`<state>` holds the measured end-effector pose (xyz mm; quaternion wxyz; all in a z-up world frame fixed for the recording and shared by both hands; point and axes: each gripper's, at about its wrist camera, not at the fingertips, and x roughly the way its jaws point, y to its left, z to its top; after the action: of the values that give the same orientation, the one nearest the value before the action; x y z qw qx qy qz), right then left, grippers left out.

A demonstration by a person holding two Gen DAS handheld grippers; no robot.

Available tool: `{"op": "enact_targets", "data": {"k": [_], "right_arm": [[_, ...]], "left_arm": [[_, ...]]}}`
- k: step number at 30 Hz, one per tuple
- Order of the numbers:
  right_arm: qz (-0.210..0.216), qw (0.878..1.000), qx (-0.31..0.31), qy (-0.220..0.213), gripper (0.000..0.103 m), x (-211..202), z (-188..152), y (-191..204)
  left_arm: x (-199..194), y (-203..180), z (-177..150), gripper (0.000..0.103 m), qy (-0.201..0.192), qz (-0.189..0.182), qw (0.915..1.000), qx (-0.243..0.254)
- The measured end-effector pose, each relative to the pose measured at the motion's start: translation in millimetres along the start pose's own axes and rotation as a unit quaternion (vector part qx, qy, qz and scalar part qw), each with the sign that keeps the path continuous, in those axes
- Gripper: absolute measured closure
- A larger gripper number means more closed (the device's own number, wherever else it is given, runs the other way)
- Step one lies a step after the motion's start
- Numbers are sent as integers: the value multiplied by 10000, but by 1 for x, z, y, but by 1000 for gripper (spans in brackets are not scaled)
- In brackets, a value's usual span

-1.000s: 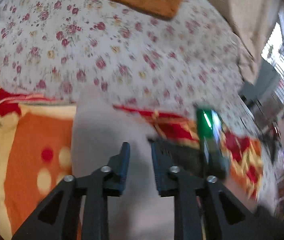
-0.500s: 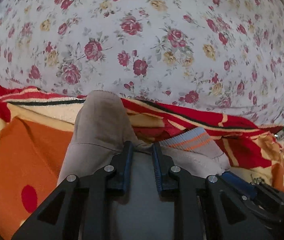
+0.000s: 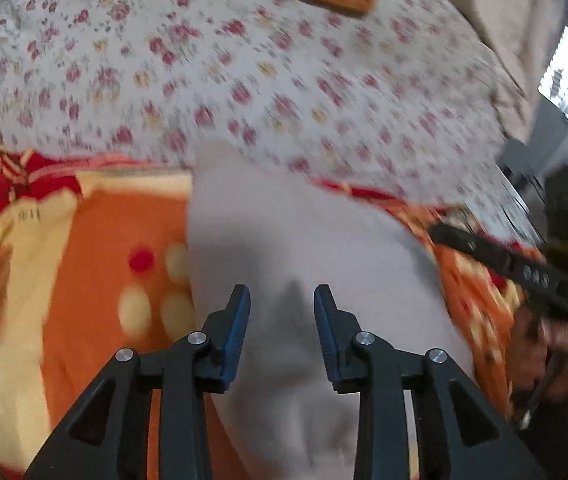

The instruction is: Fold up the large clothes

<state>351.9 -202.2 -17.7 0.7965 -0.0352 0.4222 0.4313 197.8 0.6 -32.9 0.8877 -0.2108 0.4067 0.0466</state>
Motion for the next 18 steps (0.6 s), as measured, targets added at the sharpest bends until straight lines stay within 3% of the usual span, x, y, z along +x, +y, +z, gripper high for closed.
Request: {"op": "enact_targets", "data": {"k": [3,6,8,11,13,15,18], "right_arm": [[-35,9985,-452,309,76,1,-25,17],[-139,9916,-617,1129,72,27,-60,14],[-136,9936,-635,924,71,26,-69,9],[-38,9975,-186,677,70,-2,-64,0],[93,9996,90,247,61,-29,-64,-10],[-5,9993,353,-132,29,-49,-68,-22],[-113,9967,726,-338,21,-55,-70,-36]], "left_arm": [[-1,-25,-41,81,217,-130,9985,482],[15,-29,-66,81,278,-46,9968,753],[15,-22,-62,80,170,-216,9982,524],[-1,-12,-55,80,-8,-405,9989,249],[-16,-4,-49,79,-330,-312,9989,68],[-28,8,-43,64,-588,-54,9982,-107],[-23,29,-27,52,-602,95,9966,-558]]}}
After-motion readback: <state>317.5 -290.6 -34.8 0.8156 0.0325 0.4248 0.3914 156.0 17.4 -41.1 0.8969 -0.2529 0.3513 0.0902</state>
